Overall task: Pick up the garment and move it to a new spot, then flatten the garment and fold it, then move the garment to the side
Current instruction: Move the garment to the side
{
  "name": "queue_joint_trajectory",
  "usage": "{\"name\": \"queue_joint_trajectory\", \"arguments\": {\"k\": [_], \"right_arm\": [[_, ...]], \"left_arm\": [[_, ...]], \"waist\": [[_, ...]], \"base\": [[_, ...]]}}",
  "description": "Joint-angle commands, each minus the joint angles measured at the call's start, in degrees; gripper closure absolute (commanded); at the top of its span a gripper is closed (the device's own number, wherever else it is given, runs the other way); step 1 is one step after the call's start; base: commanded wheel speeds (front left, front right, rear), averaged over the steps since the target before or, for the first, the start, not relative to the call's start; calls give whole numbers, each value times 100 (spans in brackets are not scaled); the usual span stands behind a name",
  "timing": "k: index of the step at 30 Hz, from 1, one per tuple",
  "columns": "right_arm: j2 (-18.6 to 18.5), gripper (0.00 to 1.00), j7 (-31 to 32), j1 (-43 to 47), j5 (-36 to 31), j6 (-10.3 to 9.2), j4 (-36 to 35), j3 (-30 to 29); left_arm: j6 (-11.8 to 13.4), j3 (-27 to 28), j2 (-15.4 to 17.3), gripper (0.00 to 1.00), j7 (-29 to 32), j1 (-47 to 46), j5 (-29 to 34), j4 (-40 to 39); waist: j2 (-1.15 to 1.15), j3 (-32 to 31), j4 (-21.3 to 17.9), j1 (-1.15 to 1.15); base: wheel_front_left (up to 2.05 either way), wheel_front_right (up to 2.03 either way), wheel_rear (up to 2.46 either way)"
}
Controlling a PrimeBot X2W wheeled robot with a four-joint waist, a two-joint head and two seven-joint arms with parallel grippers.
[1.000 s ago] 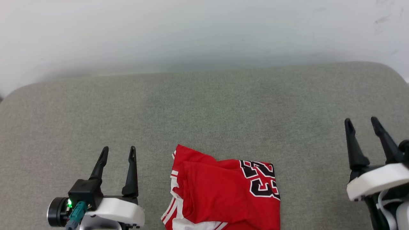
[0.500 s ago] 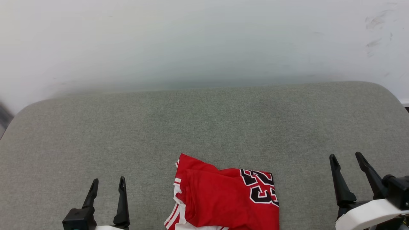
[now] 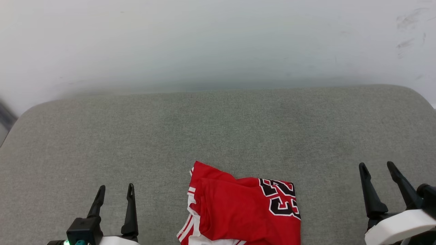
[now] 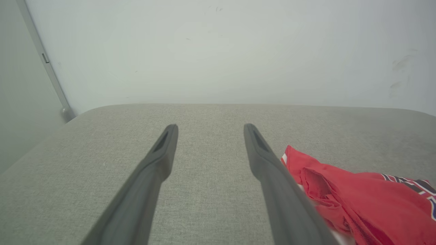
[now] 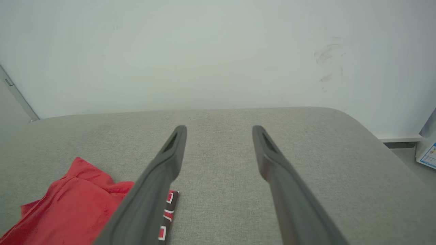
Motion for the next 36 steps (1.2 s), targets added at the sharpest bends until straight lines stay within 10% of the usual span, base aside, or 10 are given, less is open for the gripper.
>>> {"name": "queue_joint_trajectory", "arguments": {"k": [1, 11, 31, 33, 36], "right_arm": [[-19, 0, 15, -111, 50, -2, -4, -54], [-733, 0, 1168, -361, 1457, -1, 828, -483], [-1018, 0, 3328, -988, 3945, -9, 2381, 1364], [-1044, 100, 3298, -1053, 4002, -9, 2428, 1474], [-1108, 100, 3192, -1166, 4064, -7, 2360, 1601]], "left_arm": [[-14, 20, -15, 0, -12, -94, 38, 4], [-150, 45, -267, 0, -12, -488, 222, -153], [-716, 322, -897, 0, -13, -1193, 689, -144], [-752, 357, -923, 0, -13, -1212, 727, -119], [-805, 403, -968, 0, -13, -1152, 777, -55]], "waist": [[0, 42, -9, 1], [0, 625, 344, 1], [0, 1573, 835, 1], [0, 1562, 841, 1], [0, 1456, 820, 1]], "base": [[0, 0, 0], [0, 0, 0], [0, 0, 0], [0, 0, 0], [0, 0, 0]]}}
